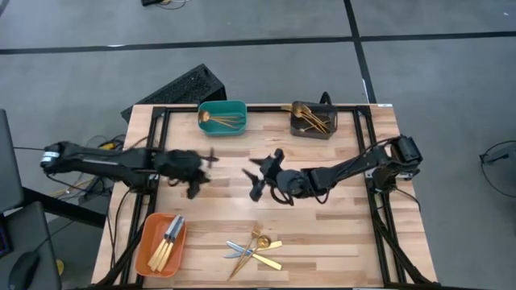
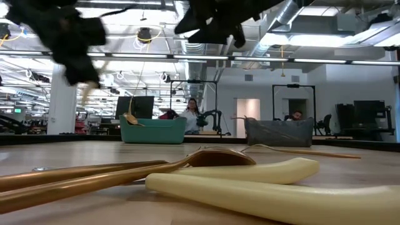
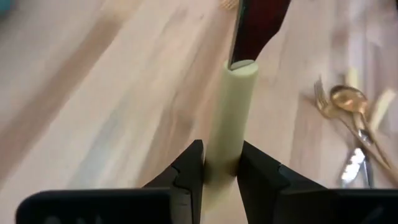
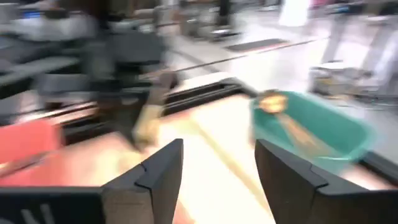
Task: Sort silverware by color (type)
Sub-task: Put the yellow table knife into the orange bin
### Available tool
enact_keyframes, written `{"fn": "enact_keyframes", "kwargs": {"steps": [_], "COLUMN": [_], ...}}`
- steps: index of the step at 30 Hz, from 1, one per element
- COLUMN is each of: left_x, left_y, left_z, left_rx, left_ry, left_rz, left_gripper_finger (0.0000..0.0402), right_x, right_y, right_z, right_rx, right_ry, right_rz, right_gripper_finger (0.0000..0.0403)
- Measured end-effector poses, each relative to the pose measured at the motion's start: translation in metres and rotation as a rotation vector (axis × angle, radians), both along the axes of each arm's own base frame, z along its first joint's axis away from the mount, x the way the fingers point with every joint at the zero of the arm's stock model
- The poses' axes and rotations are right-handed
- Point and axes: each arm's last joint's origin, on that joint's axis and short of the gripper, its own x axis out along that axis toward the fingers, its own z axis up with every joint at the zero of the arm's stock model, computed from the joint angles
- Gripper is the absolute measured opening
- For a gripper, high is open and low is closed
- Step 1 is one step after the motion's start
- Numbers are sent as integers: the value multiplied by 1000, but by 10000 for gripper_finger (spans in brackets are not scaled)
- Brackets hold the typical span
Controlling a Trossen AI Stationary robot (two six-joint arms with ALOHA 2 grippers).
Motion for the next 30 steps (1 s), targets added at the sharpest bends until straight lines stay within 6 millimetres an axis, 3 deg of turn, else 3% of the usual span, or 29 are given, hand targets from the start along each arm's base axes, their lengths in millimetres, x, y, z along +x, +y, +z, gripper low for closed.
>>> {"fn": "enact_keyframes", "kwargs": {"steps": [6,10,16,25,30], "left_x": [-65,-86,-91,-84,-82], "left_y": [-22,-36,-49,-82,-106], "left_z": [4,9,14,-5,-7], "left_rx": [-259,-438,-486,-457,-525], "left_ry": [136,127,58,353,380], "left_rz": [148,91,54,29,-2], "left_gripper_finger": [62,65,64,64,64], "right_x": [1,1,0,1,2], "right_y": [-16,-19,-18,-25,-29], "right_z": [0,-1,-4,-4,-5], "right_rx": [-10,-12,-19,-20,-10], "right_ry": [-2,12,45,49,52], "right_rz": [-95,-102,-97,-114,-87], "right_gripper_finger": [227,226,226,226,226]}}
